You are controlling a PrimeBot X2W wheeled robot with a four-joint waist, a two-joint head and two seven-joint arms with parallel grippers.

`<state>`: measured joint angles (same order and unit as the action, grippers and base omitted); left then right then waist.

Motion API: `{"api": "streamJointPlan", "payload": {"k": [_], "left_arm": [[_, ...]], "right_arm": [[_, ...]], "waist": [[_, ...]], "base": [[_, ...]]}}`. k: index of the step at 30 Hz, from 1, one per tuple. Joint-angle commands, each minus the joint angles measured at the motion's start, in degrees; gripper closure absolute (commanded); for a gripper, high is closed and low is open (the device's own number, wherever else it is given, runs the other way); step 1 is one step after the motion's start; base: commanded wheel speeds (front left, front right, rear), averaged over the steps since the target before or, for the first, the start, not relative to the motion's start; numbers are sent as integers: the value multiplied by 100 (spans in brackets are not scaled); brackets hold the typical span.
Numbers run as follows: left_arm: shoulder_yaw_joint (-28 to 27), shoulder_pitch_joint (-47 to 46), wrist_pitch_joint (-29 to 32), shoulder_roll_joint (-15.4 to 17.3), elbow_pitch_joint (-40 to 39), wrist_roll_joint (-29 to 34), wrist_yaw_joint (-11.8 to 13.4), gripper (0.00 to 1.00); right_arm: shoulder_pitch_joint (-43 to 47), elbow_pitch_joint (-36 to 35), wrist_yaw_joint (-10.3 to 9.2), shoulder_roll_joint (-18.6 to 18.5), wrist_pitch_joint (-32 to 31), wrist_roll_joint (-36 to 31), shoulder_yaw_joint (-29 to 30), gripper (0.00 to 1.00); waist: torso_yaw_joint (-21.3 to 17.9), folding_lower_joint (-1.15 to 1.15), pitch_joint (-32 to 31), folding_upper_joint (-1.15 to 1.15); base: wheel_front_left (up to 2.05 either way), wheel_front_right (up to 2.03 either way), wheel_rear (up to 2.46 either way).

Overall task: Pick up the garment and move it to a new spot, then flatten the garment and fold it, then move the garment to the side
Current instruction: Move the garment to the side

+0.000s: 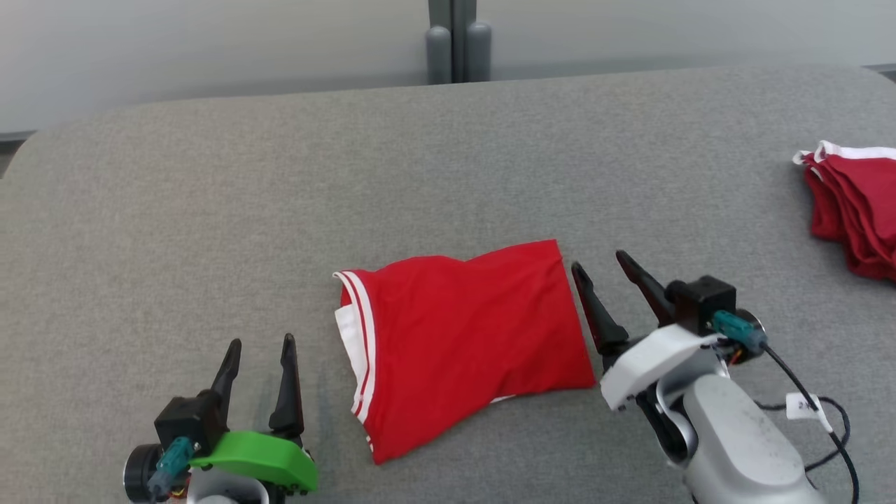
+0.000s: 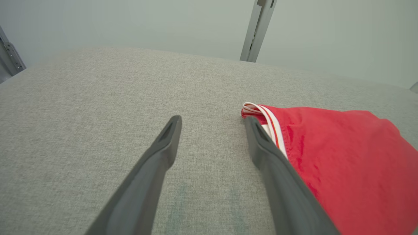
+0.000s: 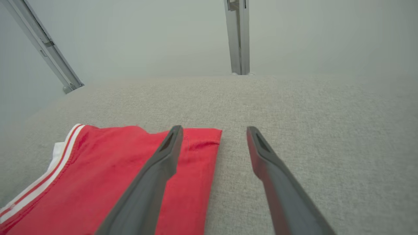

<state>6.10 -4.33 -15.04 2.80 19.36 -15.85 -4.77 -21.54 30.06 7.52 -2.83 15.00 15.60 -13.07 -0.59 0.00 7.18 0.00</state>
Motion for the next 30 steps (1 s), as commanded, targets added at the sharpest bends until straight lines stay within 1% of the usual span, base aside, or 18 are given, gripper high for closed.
{"api": "streamJointPlan", "payload": {"k": [1,2,4,8,10,11,12,13,16,19,24,30], "left_arm": [[2,-103,-15,24,45,5,-25,0],[14,-136,-15,23,53,6,-35,0],[47,-184,-15,22,83,18,-61,0],[92,-231,-15,22,149,44,-82,0],[88,-199,-15,22,163,40,-89,0],[76,-180,-15,22,169,43,-89,0],[46,-146,-15,22,173,47,-80,0],[15,-107,-15,22,177,57,-67,0],[-69,17,-15,21,179,116,-84,0],[-132,80,-15,24,145,166,-94,0],[-111,128,-15,21,70,204,-121,0],[125,-45,-15,21,-13,166,-160,0]], "right_arm": [[-140,110,-9,-20,21,90,-89,0],[-244,194,-9,-21,21,137,-152,0],[-404,604,-9,-27,21,33,-258,0],[-589,1759,-9,-22,-199,-199,-337,0],[-556,2192,-9,-20,-352,-123,-425,0],[-516,2318,-9,-19,-353,-74,-484,25],[-502,2446,-9,-8,-339,-43,-546,55],[-495,2516,-9,-5,-325,14,-585,100],[-559,2641,-13,-26,-173,120,-587,100],[-632,2683,-31,-65,-67,131,-447,100],[-661,2690,-32,-78,-8,-11,-184,100],[-528,2413,-17,-38,5,-257,167,100]], "waist": [[267,0,227,0],[319,0,259,0],[432,0,302,0],[644,0,324,0],[684,0,315,0],[687,0,305,0],[663,0,287,0],[624,0,265,0],[376,0,178,0],[-3,0,82,0],[-944,0,-32,0],[-1984,0,26,0]], "base": [[0,0,0],[0,0,0],[0,0,0],[0,0,0],[0,0,0],[0,0,0],[0,0,0],[0,0,0],[0,0,0],[0,0,0],[0,0,0],[0,0,0]]}}
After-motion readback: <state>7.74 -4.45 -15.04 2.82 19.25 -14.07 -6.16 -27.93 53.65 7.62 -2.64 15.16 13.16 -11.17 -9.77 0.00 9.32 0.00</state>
